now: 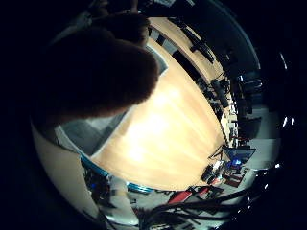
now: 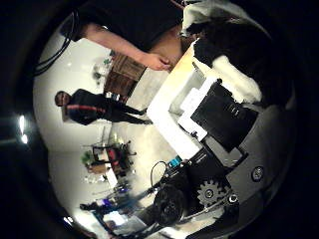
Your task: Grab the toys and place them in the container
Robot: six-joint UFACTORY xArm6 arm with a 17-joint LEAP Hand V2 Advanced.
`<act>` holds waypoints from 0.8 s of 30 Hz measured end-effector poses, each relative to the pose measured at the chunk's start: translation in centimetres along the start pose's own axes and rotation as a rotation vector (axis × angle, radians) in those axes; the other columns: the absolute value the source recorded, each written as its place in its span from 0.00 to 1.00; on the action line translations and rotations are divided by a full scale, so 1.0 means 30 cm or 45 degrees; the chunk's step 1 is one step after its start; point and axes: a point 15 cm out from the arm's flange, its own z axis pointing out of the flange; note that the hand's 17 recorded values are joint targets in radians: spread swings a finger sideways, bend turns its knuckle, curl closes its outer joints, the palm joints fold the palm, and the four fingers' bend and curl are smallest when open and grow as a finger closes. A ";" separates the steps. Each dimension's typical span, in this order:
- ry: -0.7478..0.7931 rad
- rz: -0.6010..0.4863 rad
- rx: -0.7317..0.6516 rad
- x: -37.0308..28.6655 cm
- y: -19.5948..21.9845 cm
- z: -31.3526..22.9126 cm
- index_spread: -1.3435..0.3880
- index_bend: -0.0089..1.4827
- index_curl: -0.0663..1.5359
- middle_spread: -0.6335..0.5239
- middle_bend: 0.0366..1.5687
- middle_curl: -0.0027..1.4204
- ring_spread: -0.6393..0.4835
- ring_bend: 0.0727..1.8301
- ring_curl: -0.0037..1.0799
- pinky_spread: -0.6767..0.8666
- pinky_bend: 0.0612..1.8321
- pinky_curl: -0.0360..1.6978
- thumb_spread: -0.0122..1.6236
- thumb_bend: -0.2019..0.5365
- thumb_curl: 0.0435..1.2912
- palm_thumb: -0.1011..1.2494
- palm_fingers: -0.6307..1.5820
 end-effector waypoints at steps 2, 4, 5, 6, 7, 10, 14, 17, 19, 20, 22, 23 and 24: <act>0.000 -0.006 -0.008 -0.002 0.005 0.003 0.42 0.20 0.44 0.17 0.53 0.37 0.25 0.61 0.42 0.05 0.55 0.27 0.60 0.19 0.22 0.75 0.74; 0.014 -0.020 -0.028 0.007 0.014 0.009 0.43 0.15 0.44 0.17 0.46 0.35 0.26 0.59 0.42 0.06 0.58 0.29 0.60 0.12 0.19 0.62 0.61; 0.030 -0.025 -0.038 0.018 0.017 0.013 0.44 0.15 0.44 0.19 0.42 0.34 0.27 0.56 0.42 0.08 0.56 0.28 0.60 0.08 0.18 0.55 0.52; 0.051 -0.033 -0.051 0.032 0.020 0.020 0.44 0.16 0.45 0.23 0.39 0.34 0.30 0.53 0.42 0.14 0.52 0.29 0.59 0.08 0.16 0.47 0.42; 0.065 -0.039 -0.063 0.044 0.021 0.029 0.44 0.17 0.44 0.25 0.39 0.33 0.32 0.49 0.40 0.19 0.49 0.28 0.58 0.10 0.16 0.41 0.39; 0.068 -0.045 -0.074 0.047 0.025 0.040 0.45 0.15 0.39 0.30 0.35 0.30 0.37 0.43 0.32 0.30 0.45 0.24 0.56 0.16 0.15 0.31 0.37; 0.058 -0.051 -0.080 0.045 0.030 0.049 0.47 0.14 0.37 0.34 0.31 0.28 0.41 0.39 0.28 0.41 0.43 0.22 0.55 0.20 0.16 0.25 0.38; 0.055 -0.053 -0.076 0.044 0.029 0.049 0.47 0.13 0.35 0.35 0.29 0.27 0.43 0.37 0.27 0.47 0.42 0.20 0.54 0.22 0.16 0.23 0.38; 0.054 -0.054 -0.073 0.044 0.027 0.048 0.48 0.13 0.34 0.36 0.28 0.27 0.44 0.37 0.26 0.49 0.41 0.20 0.54 0.22 0.17 0.23 0.39; 0.055 -0.054 -0.071 0.044 0.026 0.048 0.48 0.13 0.34 0.36 0.28 0.27 0.44 0.36 0.26 0.51 0.41 0.20 0.54 0.23 0.17 0.22 0.39; 0.055 -0.055 -0.069 0.046 0.027 0.045 0.48 0.13 0.33 0.36 0.27 0.26 0.45 0.35 0.25 0.52 0.41 0.19 0.53 0.23 0.18 0.22 0.40; 0.055 -0.056 -0.068 0.046 0.026 0.045 0.48 0.13 0.33 0.36 0.27 0.26 0.45 0.35 0.25 0.52 0.41 0.19 0.54 0.22 0.18 0.22 0.40; 0.055 -0.058 -0.068 0.045 0.024 0.047 0.48 0.13 0.32 0.37 0.26 0.26 0.45 0.35 0.25 0.53 0.41 0.19 0.53 0.23 0.18 0.22 0.40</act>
